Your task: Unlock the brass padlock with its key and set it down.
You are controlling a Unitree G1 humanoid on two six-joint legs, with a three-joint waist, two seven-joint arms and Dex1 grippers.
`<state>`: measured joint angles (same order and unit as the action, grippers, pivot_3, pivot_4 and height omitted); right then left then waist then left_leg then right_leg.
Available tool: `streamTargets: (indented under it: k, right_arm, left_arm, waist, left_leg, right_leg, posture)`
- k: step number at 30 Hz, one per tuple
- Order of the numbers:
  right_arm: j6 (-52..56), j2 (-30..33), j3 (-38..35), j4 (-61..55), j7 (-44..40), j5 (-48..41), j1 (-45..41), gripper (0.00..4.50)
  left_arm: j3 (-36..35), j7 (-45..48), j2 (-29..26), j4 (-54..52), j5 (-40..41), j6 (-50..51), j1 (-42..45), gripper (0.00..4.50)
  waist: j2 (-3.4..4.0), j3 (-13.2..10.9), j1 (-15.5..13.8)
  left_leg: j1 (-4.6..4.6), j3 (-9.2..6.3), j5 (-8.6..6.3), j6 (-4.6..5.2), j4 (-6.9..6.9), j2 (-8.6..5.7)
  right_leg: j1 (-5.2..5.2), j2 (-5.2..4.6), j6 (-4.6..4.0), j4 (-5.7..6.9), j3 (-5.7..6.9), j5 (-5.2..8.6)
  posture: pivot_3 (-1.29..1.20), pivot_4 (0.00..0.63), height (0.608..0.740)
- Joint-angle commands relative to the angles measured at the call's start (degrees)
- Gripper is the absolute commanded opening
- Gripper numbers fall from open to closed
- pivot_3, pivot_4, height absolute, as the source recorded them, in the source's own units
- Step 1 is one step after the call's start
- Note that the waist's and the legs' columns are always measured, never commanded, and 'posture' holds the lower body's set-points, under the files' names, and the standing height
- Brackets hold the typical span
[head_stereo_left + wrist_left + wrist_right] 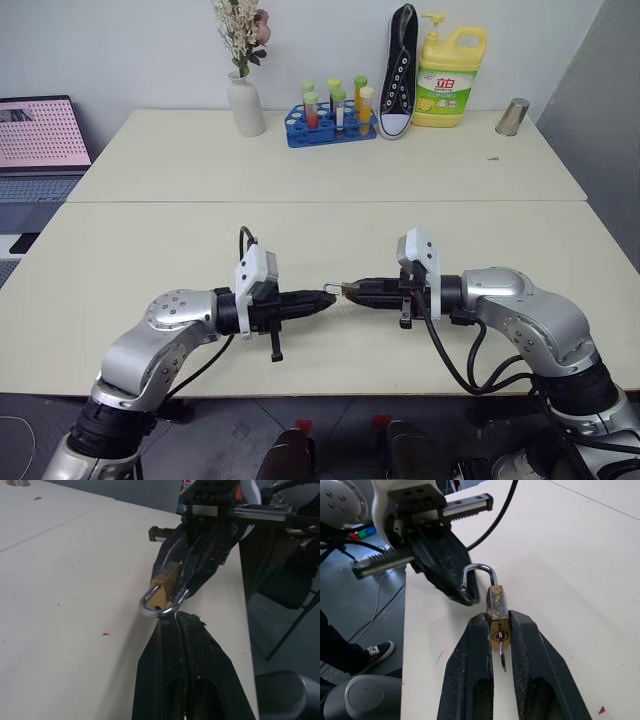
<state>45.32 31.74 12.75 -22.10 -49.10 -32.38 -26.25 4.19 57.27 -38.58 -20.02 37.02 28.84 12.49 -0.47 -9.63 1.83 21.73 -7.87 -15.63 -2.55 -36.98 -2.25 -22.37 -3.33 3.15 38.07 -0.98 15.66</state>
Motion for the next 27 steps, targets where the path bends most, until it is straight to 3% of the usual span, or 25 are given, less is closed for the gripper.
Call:
streamTargets:
  k: [1, 11, 20, 25, 27]
  right_arm:
    - [-1.51, -0.02, -0.03, -0.63, -0.91, 0.39, -0.44, 0.13]
    - [-1.40, -0.03, 0.09, -0.92, -1.52, 0.76, -0.18, 0.13]
    - [-0.88, -0.16, -0.08, -0.59, -1.56, 1.11, -0.15, 0.13]
    - [2.22, -0.37, -0.91, -0.12, -1.15, -0.29, -0.45, 0.13]
    - [6.25, -0.79, -1.52, 1.06, -0.42, -1.88, -1.28, 0.13]
  left_arm:
    - [-2.39, -0.62, 0.23, -2.56, 3.13, 2.39, 0.34, 0.00]
    - [-2.91, -3.43, 2.75, -2.35, 2.81, 2.62, 1.75, 0.00]
    - [-2.72, -1.18, -0.19, -4.25, -0.25, 0.31, -0.07, 0.00]
    - [-2.14, 2.41, -3.51, -3.25, -9.54, -12.30, -3.06, 0.00]
    - [-1.23, 3.73, -5.58, 2.77, -22.26, -34.14, -5.20, 0.36]
  waist:
    - [0.00, 0.00, -0.01]
    - [0.00, 0.00, -0.02]
    - [0.00, 0.00, -0.01]
    - [0.01, -0.01, -0.13]
    - [0.01, -0.01, -0.16]
  left_leg:
    - [0.00, 0.00, 0.00, 0.00, 0.00, 0.00]
    - [0.01, -0.01, 0.00, 0.00, 0.00, 0.00]
    - [0.00, 0.00, 0.00, 0.00, 0.00, 0.00]
    - [-0.01, 0.03, 0.00, -0.01, 0.04, 0.01]
    - [0.02, 0.04, 0.00, -0.01, 0.03, 0.00]
  right_leg:
    - [0.00, 0.00, 0.00, 0.00, 0.00, 0.00]
    - [0.00, 0.00, 0.00, -0.01, 0.01, 0.00]
    - [0.00, 0.00, 0.00, -0.02, 0.00, 0.00]
    - [-0.01, 0.00, -0.02, -0.04, -0.02, 0.01]
    - [0.00, -0.01, -0.02, -0.07, -0.02, 0.01]
  posture:
    - [0.00, 0.150, 0.740]
    - [0.00, 0.150, 0.740]
    - [0.00, 0.150, 0.740]
    - [0.00, 0.150, 0.740]
    - [0.00, 0.150, 0.740]
